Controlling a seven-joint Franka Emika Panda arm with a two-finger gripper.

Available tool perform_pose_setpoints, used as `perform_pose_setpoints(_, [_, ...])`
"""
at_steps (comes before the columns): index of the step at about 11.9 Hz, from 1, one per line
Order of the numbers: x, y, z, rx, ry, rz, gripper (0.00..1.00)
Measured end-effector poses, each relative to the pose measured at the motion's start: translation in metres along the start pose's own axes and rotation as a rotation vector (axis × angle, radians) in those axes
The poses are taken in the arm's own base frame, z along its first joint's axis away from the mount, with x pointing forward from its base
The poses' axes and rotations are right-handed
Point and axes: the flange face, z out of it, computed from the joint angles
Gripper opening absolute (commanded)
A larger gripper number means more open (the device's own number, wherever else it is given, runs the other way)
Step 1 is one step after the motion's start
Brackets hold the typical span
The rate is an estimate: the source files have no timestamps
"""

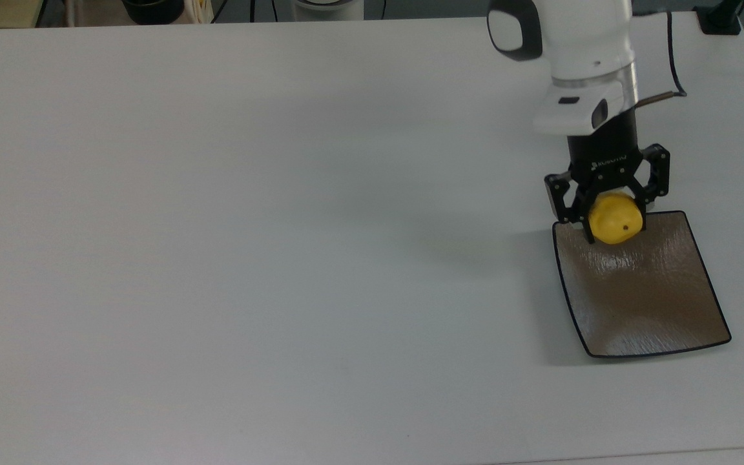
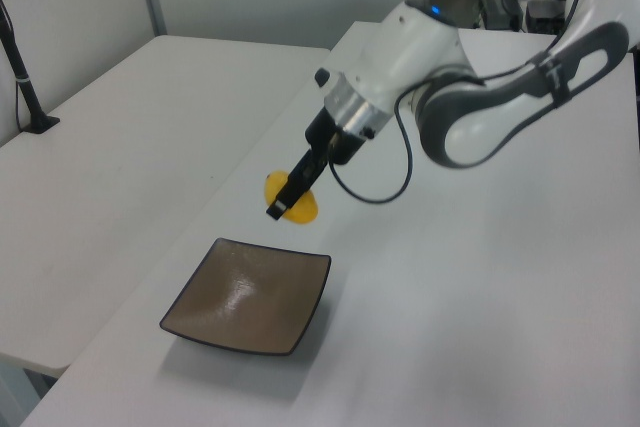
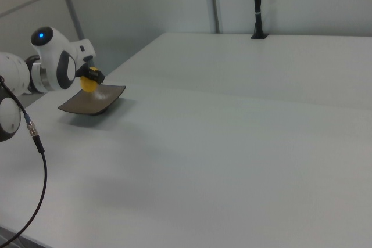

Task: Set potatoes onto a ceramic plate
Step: 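Lift the potato and carry it over the brown square plate, then lower the potato onto the plate and open the gripper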

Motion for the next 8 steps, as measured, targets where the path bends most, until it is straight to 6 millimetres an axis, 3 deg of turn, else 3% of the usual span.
perform_pose_setpoints(3, [-0.028, -0.004, 0.042, 0.037, 0.059, -0.015, 0.12])
perform_pose_setpoints(4, [-0.036, -0.001, 0.054, 0.042, 0.072, -0.015, 0.22])
perform_pose_setpoints(6, [-0.045, 0.002, 0.067, 0.041, 0.076, -0.027, 0.78])
perform_pose_setpoints(8, [-0.051, 0.004, 0.075, 0.041, 0.079, -0.032, 0.85])
